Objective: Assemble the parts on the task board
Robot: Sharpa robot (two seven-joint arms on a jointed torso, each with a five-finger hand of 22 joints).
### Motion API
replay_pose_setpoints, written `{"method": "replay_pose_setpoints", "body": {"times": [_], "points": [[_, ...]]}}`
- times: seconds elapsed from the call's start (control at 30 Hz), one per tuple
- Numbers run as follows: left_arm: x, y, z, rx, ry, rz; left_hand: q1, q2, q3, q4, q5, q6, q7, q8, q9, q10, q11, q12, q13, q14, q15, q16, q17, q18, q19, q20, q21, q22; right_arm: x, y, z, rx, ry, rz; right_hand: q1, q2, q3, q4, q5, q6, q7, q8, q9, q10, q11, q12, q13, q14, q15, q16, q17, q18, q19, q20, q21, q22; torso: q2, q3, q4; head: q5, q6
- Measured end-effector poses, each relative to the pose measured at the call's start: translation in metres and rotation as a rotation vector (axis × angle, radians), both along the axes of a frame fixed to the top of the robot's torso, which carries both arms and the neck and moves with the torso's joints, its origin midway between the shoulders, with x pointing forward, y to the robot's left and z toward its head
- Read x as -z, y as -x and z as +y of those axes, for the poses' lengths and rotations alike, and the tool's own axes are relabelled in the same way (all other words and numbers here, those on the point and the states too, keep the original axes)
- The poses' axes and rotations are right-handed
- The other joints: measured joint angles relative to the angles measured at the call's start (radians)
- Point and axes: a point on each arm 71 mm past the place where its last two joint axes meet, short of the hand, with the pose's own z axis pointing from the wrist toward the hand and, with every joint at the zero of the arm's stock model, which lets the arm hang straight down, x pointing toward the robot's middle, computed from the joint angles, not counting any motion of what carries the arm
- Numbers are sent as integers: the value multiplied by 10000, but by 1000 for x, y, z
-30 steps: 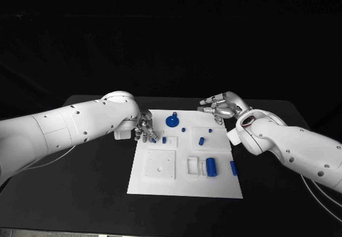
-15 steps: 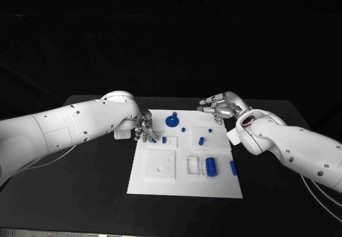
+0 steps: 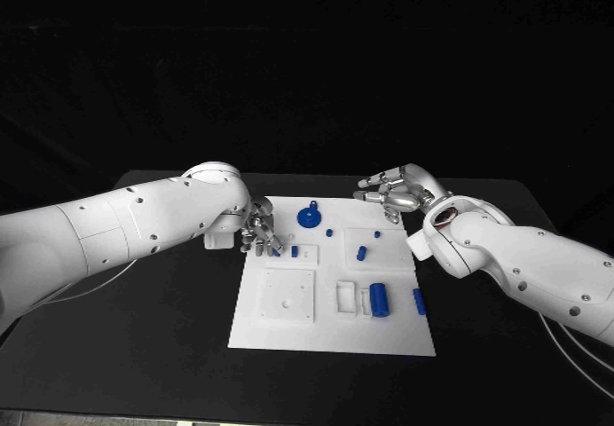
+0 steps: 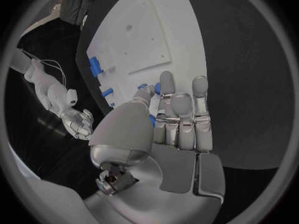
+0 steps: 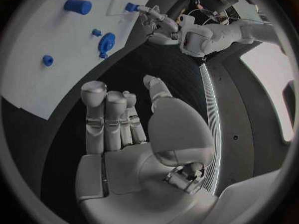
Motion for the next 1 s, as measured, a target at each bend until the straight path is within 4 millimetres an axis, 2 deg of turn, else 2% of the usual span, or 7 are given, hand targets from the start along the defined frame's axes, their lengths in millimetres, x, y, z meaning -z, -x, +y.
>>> {"method": "replay_pose_setpoints", "body": {"times": [1.0], "points": [[0, -1, 2, -42, 124, 60, -47, -21, -27, -27, 87, 19, -19, 19, 39, 0, 0, 77, 2, 4, 29, 0, 6, -1, 0, 0, 45, -3, 0, 0, 0, 0, -1, 9, 0, 0, 29, -29, 0, 0, 0, 0, 0, 1, 1, 0, 0, 0, 0, 0, 0, 0, 0, 0, 0, 0, 1, 4, -6, -42, 22]]}}
